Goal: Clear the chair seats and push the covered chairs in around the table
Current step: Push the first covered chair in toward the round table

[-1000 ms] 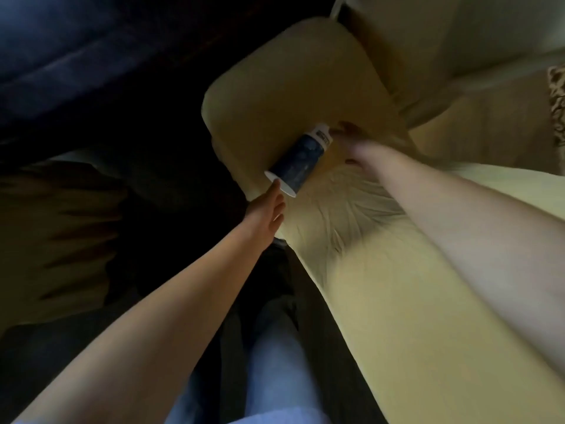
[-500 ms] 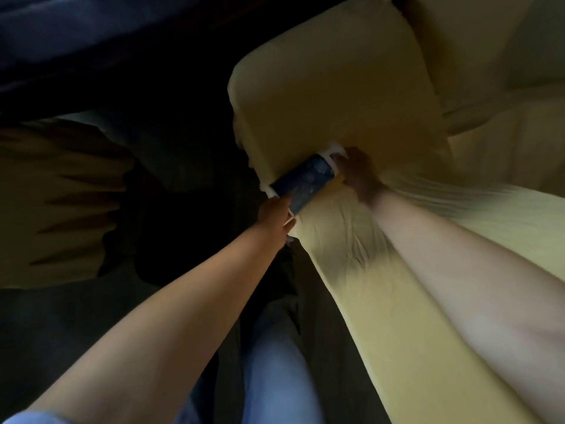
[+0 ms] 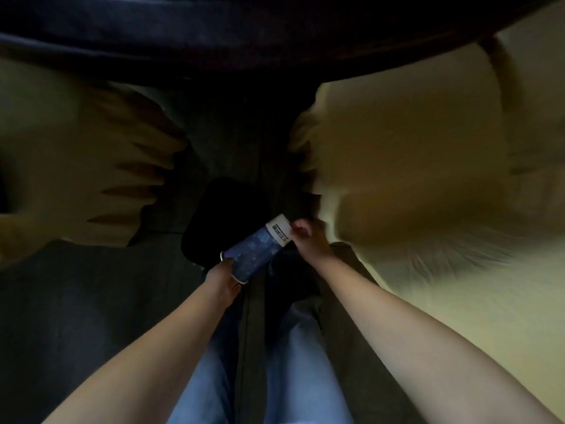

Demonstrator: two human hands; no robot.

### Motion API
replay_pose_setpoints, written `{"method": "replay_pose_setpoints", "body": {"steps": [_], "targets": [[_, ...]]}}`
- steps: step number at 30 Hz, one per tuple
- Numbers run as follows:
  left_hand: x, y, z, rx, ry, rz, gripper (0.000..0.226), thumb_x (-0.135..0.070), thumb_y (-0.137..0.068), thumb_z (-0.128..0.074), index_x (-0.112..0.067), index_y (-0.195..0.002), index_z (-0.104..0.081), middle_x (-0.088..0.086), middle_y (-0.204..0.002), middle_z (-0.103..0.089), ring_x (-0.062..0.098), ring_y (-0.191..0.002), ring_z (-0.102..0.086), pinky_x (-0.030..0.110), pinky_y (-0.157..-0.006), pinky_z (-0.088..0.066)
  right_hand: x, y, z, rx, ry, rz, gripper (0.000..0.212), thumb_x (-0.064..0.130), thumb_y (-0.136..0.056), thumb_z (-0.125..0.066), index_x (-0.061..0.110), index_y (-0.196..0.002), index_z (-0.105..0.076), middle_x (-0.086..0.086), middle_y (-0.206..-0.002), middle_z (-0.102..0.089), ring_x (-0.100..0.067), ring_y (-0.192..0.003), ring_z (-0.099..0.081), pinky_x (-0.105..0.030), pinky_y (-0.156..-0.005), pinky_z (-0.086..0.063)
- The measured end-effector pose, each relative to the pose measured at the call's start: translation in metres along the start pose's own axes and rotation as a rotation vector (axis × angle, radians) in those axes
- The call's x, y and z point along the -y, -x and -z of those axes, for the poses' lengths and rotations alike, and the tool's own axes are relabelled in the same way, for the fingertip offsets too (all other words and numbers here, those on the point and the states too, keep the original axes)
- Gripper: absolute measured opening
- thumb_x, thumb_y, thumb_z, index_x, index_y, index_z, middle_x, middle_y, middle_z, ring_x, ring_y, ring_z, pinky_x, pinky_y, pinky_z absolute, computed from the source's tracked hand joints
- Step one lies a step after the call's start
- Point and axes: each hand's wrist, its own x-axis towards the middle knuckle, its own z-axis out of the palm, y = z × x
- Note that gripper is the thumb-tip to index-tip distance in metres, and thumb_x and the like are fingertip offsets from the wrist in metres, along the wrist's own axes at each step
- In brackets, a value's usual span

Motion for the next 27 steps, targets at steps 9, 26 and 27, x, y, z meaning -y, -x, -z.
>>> {"method": "replay_pose_setpoints", "body": {"steps": [9,26,27], "targets": [[-0.02,-0.045,0.07,-0.047,0.194,-0.064,0.04,-0.012,-0.095,-0.045,0.002,-0.133,-0.045,0.021,-0.135,-0.051,0.035,-0.123,-0.052,0.042,-0.099,-0.046,0.062,0.004,-0.074,0.109,0.154,0.039,0.038,0.014,-0.096,-0.049,0.011,-0.135,-0.049,-0.01,-0.137,-0.052,-0.023,-0.122,-0.051,-0.021,-0.094,-0.035],[-0.042,-0.027,0.127,0.021,0.117,-0.243,0.068,-0.036,-0.095,-0.048,-0.02,-0.151,-0.013,0.01,-0.146,-0.038,0.029,-0.13,-0.042,0.04,-0.11,-0.034,0.1,0.016,-0.144,0.252,0.496,0.039,0.064,0.035,-0.101,-0.041,0.017,-0.153,-0.008,-0.004,-0.161,0.002,-0.02,-0.147,-0.003,-0.028,-0.115,-0.01],[-0.044,-0.023,0.135,0.0,0.031,-0.338,0.069,-0.036,-0.093,-0.049,-0.019,-0.15,-0.014,0.01,-0.148,-0.037,0.029,-0.132,-0.041,0.039,-0.111,-0.032,0.105,0.022,-0.147,0.245,0.514,0.057,0.064,0.035,-0.101,-0.041,0.017,-0.153,-0.009,-0.005,-0.161,0.002,-0.021,-0.147,-0.004,-0.029,-0.115,-0.01]]}}
